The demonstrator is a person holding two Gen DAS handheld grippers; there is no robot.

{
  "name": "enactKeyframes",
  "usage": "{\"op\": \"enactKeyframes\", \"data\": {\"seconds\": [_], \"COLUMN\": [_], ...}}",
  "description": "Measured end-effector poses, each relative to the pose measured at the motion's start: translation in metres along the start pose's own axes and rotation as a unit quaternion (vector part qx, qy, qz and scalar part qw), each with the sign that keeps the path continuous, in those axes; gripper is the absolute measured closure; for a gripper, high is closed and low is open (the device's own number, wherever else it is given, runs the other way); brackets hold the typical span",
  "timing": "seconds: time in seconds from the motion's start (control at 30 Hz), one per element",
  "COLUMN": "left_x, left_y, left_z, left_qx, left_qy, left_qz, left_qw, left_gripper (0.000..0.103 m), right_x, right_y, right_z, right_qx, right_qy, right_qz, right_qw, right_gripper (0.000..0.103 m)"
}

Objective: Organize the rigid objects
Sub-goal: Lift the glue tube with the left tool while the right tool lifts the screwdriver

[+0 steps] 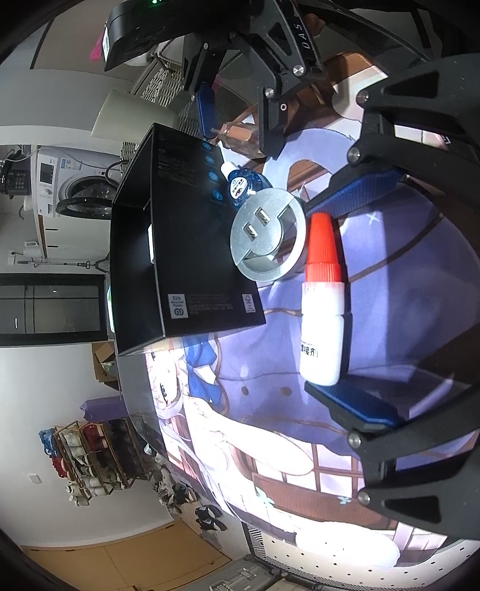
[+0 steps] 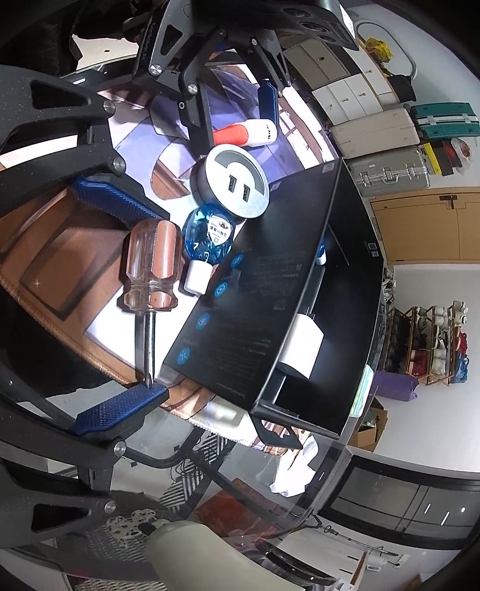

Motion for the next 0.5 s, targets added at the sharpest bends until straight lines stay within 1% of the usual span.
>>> {"op": "enactKeyframes", "data": {"seconds": [0.23,0.37,0.5], "left_x": [-0.01,-0.025,-0.045], "left_y": [0.005,0.003,-0.006], "left_z": [0.003,0.006,0.003], "left_qx": [-0.006,-0.017,-0.021], "left_qy": [0.002,0.009,0.018], "left_qz": [-0.012,-0.031,-0.058], "left_qw": [0.9999,0.9993,0.998], "left_gripper": [0.018,0.018,0.017], "right_x": [-0.018,-0.033,-0.051], "right_y": [0.002,0.001,-0.001], "right_z": [0.003,0.005,0.006], "right_qx": [-0.005,-0.001,0.002], "right_qy": [0.005,0.005,0.005], "right_qz": [-0.025,-0.047,-0.071], "right_qw": [1.0,0.999,0.997], "right_gripper": [0.017,0.017,0.017]}}
Point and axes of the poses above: each gripper's, at about its wrist camera, not at the fingertips, and x roughly the way its jaws point, z to its left, y to its underside, the point moved 8 cm from there along x, roughly the way its jaws point, and after that the axes turned 10 degrees about z, right-handed, at the moved point
